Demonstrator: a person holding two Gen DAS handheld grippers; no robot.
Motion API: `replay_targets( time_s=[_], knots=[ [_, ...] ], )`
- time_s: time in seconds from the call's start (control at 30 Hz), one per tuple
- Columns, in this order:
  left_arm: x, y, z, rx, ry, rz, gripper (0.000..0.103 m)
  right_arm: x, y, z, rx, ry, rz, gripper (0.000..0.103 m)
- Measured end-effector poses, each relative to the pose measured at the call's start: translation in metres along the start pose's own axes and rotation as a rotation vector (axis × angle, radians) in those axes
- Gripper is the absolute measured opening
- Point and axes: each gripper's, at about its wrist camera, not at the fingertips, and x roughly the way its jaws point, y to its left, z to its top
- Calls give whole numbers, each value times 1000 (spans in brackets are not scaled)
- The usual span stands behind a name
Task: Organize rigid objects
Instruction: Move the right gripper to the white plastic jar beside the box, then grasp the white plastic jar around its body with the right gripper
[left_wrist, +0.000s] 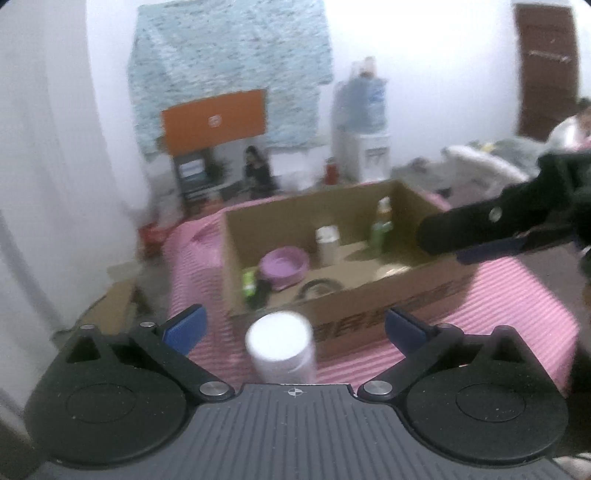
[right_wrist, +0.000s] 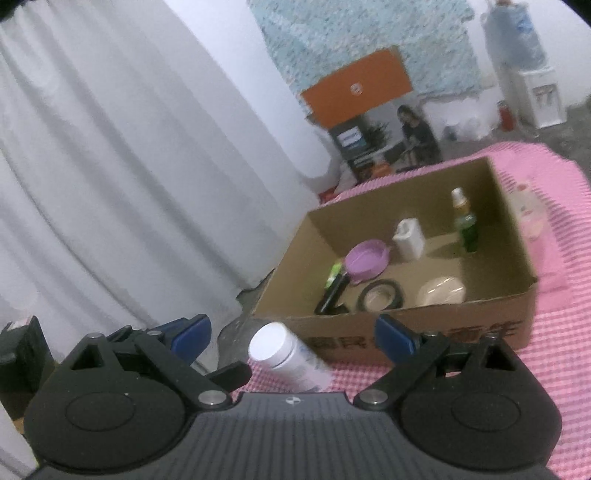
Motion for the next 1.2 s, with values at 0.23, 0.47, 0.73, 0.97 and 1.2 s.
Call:
replay_targets(
  time_s=[0.23, 0.47, 0.73, 0.97, 1.2],
  knots=[
    [43, 8, -18, 5, 78, 53, 100, 54, 0, 0, 36, 119, 29, 96],
    [72, 17, -25, -34, 152, 12, 83, 106, -3, -4, 72, 219, 29, 82],
    [82, 17, -28, -35, 197, -4, 60, 132, -4, -5, 88, 270, 46, 61],
    [81, 12, -30, -31, 197, 0, 55, 141, -3, -8, 81, 286, 55, 43],
    [80, 10, -27, -37, 203, 9, 54, 139, -2, -8, 81, 282, 61, 41]
  ],
)
